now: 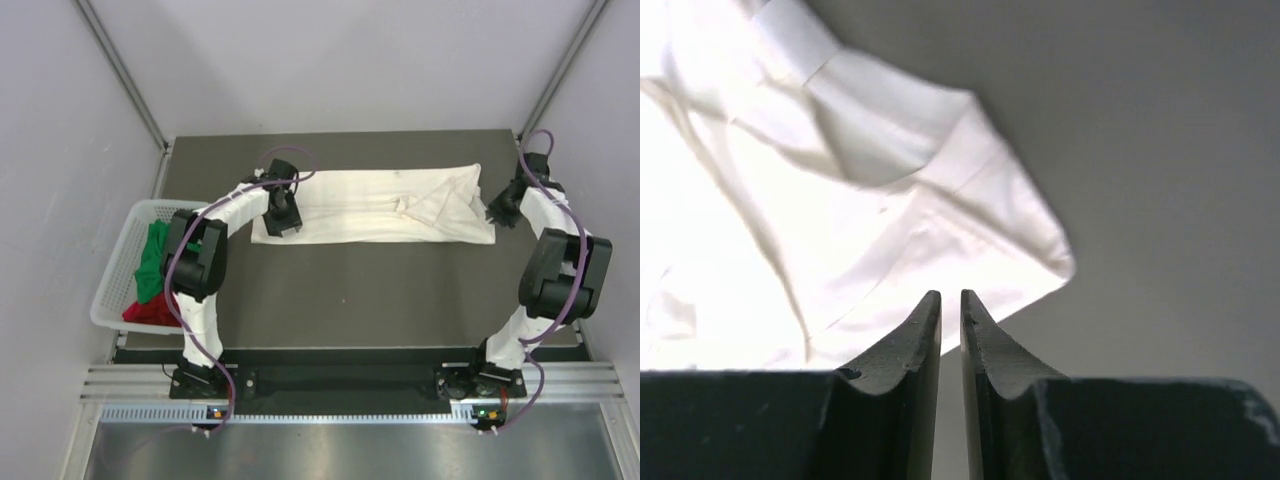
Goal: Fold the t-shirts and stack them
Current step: Fold the tshirt
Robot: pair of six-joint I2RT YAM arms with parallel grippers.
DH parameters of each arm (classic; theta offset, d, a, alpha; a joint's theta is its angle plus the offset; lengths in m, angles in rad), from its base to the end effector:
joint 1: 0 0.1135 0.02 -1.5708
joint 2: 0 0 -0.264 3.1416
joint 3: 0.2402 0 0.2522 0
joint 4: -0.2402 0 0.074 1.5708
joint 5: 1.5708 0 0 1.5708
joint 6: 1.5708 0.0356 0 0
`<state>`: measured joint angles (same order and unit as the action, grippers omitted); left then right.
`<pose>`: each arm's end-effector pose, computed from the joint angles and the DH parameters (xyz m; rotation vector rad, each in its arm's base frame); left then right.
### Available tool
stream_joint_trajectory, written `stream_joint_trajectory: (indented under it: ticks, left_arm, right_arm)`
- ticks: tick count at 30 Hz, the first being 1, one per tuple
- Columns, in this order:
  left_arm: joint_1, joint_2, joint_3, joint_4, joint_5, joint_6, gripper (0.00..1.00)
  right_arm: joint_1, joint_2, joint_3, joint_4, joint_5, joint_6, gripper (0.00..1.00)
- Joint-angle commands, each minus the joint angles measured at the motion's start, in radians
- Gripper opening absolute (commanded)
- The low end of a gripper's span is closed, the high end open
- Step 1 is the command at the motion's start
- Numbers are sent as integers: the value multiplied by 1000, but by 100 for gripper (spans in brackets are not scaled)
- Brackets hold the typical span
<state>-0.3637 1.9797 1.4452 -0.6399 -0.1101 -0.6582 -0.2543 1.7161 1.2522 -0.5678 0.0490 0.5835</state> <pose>0.3832 -0.1417 0.1817 -0.4319 2.7055 -0.1374 0.3484 -0.0924 0.2248 1.0743 2.3694 0.0549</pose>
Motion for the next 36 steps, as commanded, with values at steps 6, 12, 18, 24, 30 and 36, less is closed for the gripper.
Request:
stream_joint_trajectory:
  ticks: [6, 12, 18, 24, 30, 36]
  left_arm:
    - [17, 116, 87, -119, -189, -17, 51]
    - [19, 84, 21, -161, -289, -78, 51]
    - [-23, -77, -83, -158, -220, -106, 50]
    - [-46, -182, -7, -171, -36, 18, 51]
    - [-18, -191, -55, -115, 41, 142, 56]
    - [23, -179, -106, -57, 46, 187, 52]
  right_arm:
    - [18, 128, 35, 63, -55, -13, 13]
    - [-16, 186, 1, 86, 55, -70, 13]
    - [-20, 168, 15, 108, 114, -131, 15]
    - [-33, 252, 159, 91, 149, -172, 15]
    - [-30, 249, 279, 68, 118, -201, 18]
    - [-5, 88, 247, 56, 25, -166, 29]
